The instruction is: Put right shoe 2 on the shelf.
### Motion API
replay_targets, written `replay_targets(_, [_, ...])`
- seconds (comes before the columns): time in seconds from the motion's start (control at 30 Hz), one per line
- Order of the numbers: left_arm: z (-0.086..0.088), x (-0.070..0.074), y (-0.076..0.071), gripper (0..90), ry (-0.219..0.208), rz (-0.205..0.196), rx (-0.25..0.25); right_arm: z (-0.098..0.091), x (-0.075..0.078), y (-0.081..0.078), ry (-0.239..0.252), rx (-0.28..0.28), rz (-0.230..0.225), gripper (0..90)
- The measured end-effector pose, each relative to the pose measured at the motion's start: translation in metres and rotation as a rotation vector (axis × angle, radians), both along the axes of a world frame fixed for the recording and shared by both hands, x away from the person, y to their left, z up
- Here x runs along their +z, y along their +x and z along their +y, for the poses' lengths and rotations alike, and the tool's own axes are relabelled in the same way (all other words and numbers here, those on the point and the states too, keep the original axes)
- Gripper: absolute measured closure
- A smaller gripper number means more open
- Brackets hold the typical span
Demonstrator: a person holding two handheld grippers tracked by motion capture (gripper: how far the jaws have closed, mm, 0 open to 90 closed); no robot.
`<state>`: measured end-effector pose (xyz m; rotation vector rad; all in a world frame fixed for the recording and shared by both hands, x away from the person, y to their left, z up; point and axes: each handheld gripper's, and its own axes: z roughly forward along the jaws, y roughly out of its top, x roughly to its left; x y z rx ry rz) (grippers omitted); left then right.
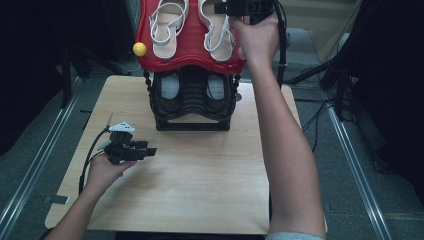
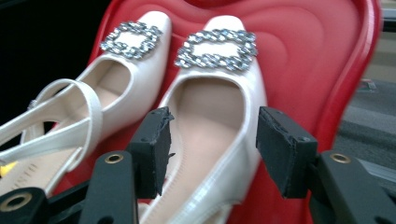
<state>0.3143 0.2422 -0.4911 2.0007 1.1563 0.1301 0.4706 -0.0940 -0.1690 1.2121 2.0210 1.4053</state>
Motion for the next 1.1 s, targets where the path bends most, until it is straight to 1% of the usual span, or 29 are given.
replay_targets(0.23, [-0.001,-0.001,0.000,47.2,0.004,-0.001,-0.001,-0.020,-0.007,0.000,0.002,-0.027,0.007,46.2])
replay_targets(0.27, [0.000,-0.001,0.000,47.2,0.005,-0.001,-0.001,-0.022,-0.007,-0.001,0.007,-0.028,0.007,45.8])
replay_targets(0.37, [-0.001,-0.001,0.000,47.2,0.004,0.000,-0.001,-0.031,-0.008,-0.001,0.041,-0.026,0.008,46.5])
replay_targets(0.43, [-0.001,0.000,0.000,47.2,0.004,-0.001,0.000,-0.034,-0.008,-0.002,0.022,-0.032,0.003,46.6])
replay_targets(0.63, [-0.001,-0.001,0.000,47.2,0.007,0.000,-0.002,-0.045,-0.009,-0.005,0.018,-0.044,0.007,46.8])
replay_targets(0.8, [-0.001,-0.001,0.000,47.2,0.005,0.000,0.000,-0.058,-0.017,-0.004,0.015,-0.056,0.025,46.5])
replay_targets(0.87, [-0.001,-0.001,0.000,47.3,0.007,0.000,0.000,-0.062,-0.021,-0.003,0.024,-0.064,0.036,46.4])
replay_targets(0.93, [-0.001,-0.001,0.000,47.2,0.008,0.000,0.000,-0.067,-0.024,-0.003,0.023,-0.070,0.042,46.6])
replay_targets(1.1, [0.000,0.000,0.000,47.2,0.011,0.002,-0.005,-0.076,-0.035,-0.003,0.015,-0.076,0.043,46.9])
